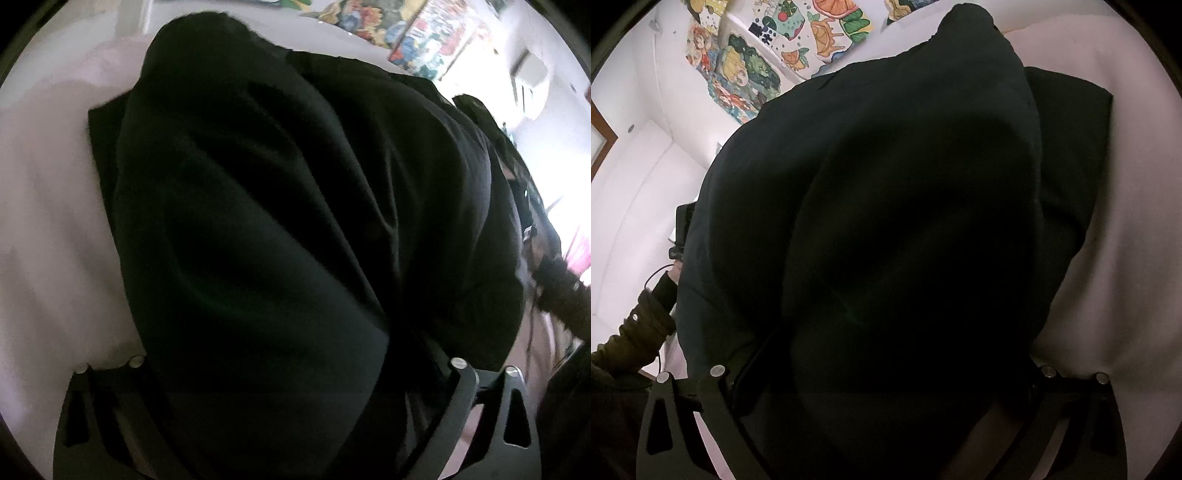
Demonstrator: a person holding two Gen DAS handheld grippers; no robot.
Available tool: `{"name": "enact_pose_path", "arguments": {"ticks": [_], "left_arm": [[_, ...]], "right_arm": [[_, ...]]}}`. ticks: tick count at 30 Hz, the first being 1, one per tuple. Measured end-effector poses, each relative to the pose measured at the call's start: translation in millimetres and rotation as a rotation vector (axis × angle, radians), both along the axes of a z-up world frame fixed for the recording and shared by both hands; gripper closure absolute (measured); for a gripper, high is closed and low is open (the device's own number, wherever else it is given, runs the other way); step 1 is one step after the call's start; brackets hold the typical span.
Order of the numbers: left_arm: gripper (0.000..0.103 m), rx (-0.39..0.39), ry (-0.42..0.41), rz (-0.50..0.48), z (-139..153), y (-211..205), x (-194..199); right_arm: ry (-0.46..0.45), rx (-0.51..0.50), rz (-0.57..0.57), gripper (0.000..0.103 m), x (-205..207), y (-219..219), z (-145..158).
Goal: Fold large clothes
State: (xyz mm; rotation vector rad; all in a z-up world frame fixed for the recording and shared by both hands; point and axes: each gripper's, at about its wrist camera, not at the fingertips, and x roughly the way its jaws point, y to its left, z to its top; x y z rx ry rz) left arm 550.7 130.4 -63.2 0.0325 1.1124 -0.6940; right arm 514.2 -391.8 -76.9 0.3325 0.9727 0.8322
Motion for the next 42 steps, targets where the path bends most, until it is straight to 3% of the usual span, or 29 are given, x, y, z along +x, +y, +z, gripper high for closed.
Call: {"name": "enact_pose_path", "arguments": {"ticks": [5,8,13,16,19,24,28,31,37,42], "left_arm": [[0.015,-0.033,0.025,0.029,-1,10,0],[0.028,-0.051,0.028,0.082,2,12,0],[0.059,-0.080,0.081,0.178,15,22,-4],[0.071,-0.081,0.088,0.230,22,23,-8],[0.079,-0.022,0.033,0.271,37,5,-21],[0.085,0.023,-0.078,0.288,67,-18,-58],[0.085,0.019,-0.076,0.282,81,-11,-92],[0.085,0.024,-0.111,0.252,98,-4,-129],[0.085,0.022,-0.136,0.249,116,1,-190],[0.085,0.034,-0.119,0.262,106,-10,-220]], "right_arm": [[0.013,0.012,-0.012,0.001,4,2,-1],[0.017,0.002,-0.037,0.001,3,8,2],[0.033,0.041,-0.143,0.041,-14,6,14],[0.017,0.032,-0.204,0.059,-26,7,24],[-0.014,-0.019,-0.261,0.069,-39,15,40],[-0.065,-0.121,-0.340,0.079,-65,38,87],[-0.115,-0.216,-0.324,0.080,-101,51,125],[-0.152,-0.219,-0.317,0.080,-135,53,147],[-0.152,-0.215,-0.312,0.080,-182,64,164],[-0.122,-0.202,-0.297,0.080,-220,58,151]]}}
